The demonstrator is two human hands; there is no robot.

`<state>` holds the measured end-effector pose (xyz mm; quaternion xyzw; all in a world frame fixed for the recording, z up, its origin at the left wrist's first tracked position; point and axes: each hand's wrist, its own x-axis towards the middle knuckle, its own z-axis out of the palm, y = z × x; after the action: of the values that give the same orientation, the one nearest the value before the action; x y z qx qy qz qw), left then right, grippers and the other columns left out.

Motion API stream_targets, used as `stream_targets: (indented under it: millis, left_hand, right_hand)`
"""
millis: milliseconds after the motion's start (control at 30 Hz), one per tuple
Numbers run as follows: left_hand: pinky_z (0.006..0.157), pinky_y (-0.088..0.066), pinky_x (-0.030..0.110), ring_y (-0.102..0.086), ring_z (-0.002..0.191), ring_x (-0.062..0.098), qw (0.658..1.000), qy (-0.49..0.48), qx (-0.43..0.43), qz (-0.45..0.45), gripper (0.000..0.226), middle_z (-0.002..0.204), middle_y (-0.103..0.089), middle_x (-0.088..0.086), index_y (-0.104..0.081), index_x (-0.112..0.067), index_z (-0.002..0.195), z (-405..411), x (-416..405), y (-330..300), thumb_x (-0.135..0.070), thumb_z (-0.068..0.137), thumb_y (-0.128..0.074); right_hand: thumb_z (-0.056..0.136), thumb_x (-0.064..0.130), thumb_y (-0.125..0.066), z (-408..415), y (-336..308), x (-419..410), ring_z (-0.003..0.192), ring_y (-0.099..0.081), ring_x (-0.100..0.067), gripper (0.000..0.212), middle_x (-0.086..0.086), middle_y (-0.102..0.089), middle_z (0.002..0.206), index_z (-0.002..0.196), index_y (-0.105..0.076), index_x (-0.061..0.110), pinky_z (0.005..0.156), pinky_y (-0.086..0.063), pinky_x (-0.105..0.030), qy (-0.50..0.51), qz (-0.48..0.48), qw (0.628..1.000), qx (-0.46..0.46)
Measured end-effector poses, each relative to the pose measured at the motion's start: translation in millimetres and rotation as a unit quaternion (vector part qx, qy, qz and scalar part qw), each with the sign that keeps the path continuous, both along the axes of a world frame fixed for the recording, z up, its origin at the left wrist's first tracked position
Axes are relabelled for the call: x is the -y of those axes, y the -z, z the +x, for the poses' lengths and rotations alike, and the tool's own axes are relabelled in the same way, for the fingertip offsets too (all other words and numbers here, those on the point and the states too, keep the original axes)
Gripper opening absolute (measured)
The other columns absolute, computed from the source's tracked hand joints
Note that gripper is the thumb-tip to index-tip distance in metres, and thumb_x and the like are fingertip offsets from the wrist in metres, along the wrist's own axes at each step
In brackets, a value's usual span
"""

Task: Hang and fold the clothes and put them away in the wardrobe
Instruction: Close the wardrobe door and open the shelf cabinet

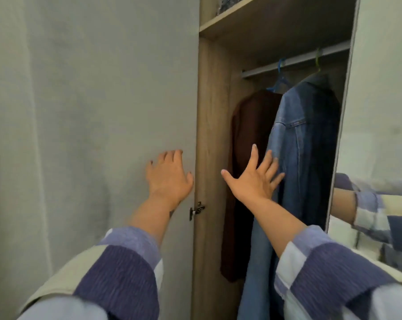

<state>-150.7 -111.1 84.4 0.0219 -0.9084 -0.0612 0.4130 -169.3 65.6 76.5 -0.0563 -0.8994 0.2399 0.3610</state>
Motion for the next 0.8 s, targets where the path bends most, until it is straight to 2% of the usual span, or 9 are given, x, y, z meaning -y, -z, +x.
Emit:
stream_targets:
  millis: [167,300,400,567,633,700,800]
  left_hand:
    - [0.115,-0.014,0.049,-0.011,0.146,0.02,0.992,-0.124,0.016,0.002,0.062,0.157,-0.018,0.0,-0.031,-0.021,0.142,86,37,36,-0.042,0.087,-0.049]
    - [0.111,-0.022,0.052,-0.024,0.142,0.029,0.981,-0.186,-0.048,-0.005,0.065,0.154,-0.028,0.006,-0.042,-0.013,0.137,147,74,49,-0.037,0.079,-0.06]
    - [0.111,-0.027,0.047,-0.025,0.141,0.029,0.976,-0.208,-0.059,0.035,0.074,0.154,-0.024,0.008,-0.033,-0.01,0.142,173,102,48,-0.042,0.082,-0.06]
    - [0.116,-0.021,0.041,-0.008,0.147,0.022,0.978,-0.151,0.026,0.14,0.093,0.159,-0.002,0.005,0.0,-0.008,0.151,172,139,54,-0.055,0.087,-0.051]
    - [0.117,-0.021,0.042,-0.006,0.147,0.02,0.978,-0.118,0.062,0.163,0.096,0.16,0.001,0.005,0.004,-0.009,0.151,162,151,61,-0.055,0.087,-0.052]
    - [0.116,-0.024,0.041,-0.013,0.146,0.02,0.978,-0.071,0.067,0.182,0.096,0.159,-0.008,0.006,0.0,-0.01,0.151,150,159,70,-0.051,0.086,-0.057]
    - [0.105,-0.036,0.026,-0.038,0.135,0.019,0.976,0.021,0.038,0.214,0.082,0.151,-0.033,0.003,-0.013,-0.015,0.15,138,164,81,-0.031,0.088,-0.063]
  right_hand:
    - [0.076,0.072,-0.05,38,25,43,0.145,0.013,-0.033,0.104,-0.012,0.012,0.159,0.15,0.008,0.028,0.114,0.006,-0.058,-0.116,0.029,0.993,0.017]
    - [0.077,0.073,-0.048,73,17,97,0.145,0.017,-0.031,0.103,-0.011,0.015,0.159,0.15,0.009,0.029,0.113,0.01,-0.057,-0.215,0.031,0.975,0.032]
    - [0.076,0.073,-0.049,94,9,138,0.145,0.018,-0.029,0.103,-0.008,0.018,0.158,0.149,0.01,0.032,0.113,0.012,-0.056,-0.283,0.015,0.959,0.025]
    - [0.077,0.073,-0.048,107,5,198,0.144,0.023,-0.028,0.103,-0.007,0.022,0.158,0.149,0.013,0.032,0.114,0.013,-0.056,-0.332,0.028,0.942,0.025]
    - [0.077,0.074,-0.047,107,2,220,0.144,0.024,-0.028,0.103,-0.007,0.023,0.157,0.149,0.014,0.032,0.114,0.013,-0.055,-0.342,0.026,0.939,0.027]
    - [0.076,0.075,-0.046,106,-2,241,0.144,0.024,-0.028,0.104,-0.007,0.024,0.157,0.148,0.015,0.032,0.114,0.014,-0.055,-0.346,0.016,0.938,0.022]
    - [0.075,0.075,-0.048,103,-1,267,0.144,0.021,-0.028,0.106,-0.006,0.023,0.157,0.147,0.017,0.034,0.114,0.013,-0.055,-0.343,0.003,0.939,0.005]
